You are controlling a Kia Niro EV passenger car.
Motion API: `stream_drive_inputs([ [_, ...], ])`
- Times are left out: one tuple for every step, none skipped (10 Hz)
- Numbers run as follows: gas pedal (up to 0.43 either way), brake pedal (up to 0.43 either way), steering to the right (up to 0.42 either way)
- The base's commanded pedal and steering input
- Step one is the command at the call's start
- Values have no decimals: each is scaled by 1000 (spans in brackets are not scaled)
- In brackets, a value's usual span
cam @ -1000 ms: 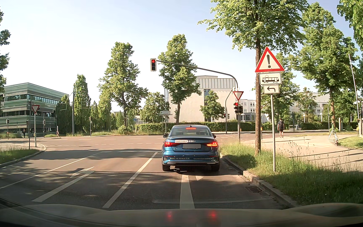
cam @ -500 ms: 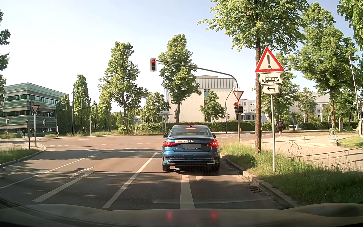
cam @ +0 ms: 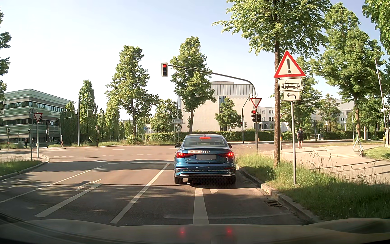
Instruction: Follow the waypoints while adhering to traffic rules and regulations
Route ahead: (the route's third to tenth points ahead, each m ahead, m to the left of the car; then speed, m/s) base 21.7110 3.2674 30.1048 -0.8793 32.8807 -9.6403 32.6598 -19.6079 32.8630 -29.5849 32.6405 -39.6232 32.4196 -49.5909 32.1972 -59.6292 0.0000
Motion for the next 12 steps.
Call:
stream_drive_inputs([
  [0,140,16],
  [0,146,16],
  [0,146,16],
  [0,146,16],
  [0,146,16],
  [0,146,16],
  [0,146,16],
  [0,140,17],
  [0,140,17],
  [0,146,17],
  [0,146,16],
  [0,146,17],
])
